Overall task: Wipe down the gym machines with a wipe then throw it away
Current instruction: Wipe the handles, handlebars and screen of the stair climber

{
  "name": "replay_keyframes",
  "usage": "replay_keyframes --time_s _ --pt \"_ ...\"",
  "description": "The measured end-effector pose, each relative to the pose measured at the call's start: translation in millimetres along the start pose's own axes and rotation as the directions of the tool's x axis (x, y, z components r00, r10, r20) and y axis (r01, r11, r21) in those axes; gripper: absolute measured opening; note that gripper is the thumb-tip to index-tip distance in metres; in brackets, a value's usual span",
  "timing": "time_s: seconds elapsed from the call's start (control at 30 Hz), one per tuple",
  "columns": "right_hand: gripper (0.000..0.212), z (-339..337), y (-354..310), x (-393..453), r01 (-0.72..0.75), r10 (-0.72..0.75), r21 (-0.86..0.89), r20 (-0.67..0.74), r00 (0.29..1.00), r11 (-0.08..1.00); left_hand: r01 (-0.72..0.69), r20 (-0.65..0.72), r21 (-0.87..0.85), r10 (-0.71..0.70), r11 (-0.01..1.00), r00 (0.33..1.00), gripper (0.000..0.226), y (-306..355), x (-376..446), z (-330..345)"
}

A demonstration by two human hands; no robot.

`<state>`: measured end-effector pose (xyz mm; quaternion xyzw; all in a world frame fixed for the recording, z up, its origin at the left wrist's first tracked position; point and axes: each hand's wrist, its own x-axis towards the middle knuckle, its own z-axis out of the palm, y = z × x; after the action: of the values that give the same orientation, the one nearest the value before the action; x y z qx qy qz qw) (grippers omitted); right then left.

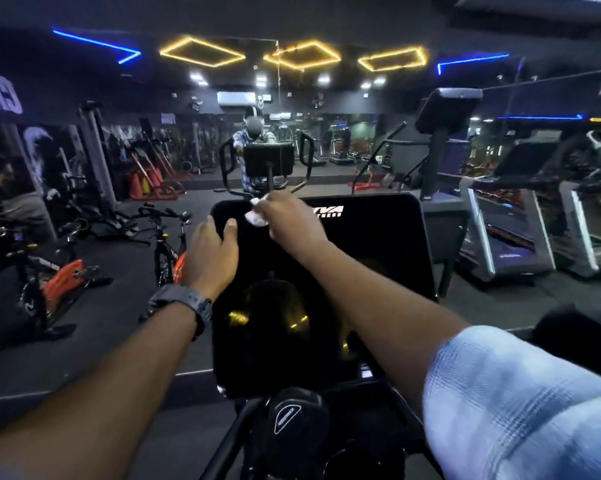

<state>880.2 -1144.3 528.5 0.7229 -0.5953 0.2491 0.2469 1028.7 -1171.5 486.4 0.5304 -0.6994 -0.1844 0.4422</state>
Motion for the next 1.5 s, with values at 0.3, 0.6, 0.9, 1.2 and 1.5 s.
replay_keyframes --time_s 0.3,0.6,0.9,1.2,1.5 --pt "0.022 -0.5 60.5 -15.5 -0.349 0.343 -0.051 -0.105 0.933 0.936 -0.070 0.004 0.165 0.070 0.984 0.998 0.059 3.1 1.2 -9.7" --pt "0.026 -28.6 129.2 -53.2 -0.354 0.338 -0.169 -0.114 0.934 0.920 -0.035 0.027 0.194 0.031 0.980 0.999 0.066 -5.3 8.3 -5.0" --pt "0.029 -18.0 162.1 -78.0 -0.279 0.270 -0.057 -0.123 0.955 0.959 -0.052 0.031 0.262 0.045 0.964 0.999 0.084 0.5 2.5 21.1" --pt "0.016 -26.7 216.0 -141.7 -0.332 0.317 -0.092 -0.149 0.937 0.939 -0.127 0.042 0.326 0.120 0.937 0.992 0.081 -5.8 1.1 18.3" --pt "0.034 6.7 157.9 -277.8 -0.437 0.466 0.212 -0.111 0.878 0.874 -0.154 0.126 0.414 0.111 0.897 0.986 0.091 -6.9 3.9 11.6"
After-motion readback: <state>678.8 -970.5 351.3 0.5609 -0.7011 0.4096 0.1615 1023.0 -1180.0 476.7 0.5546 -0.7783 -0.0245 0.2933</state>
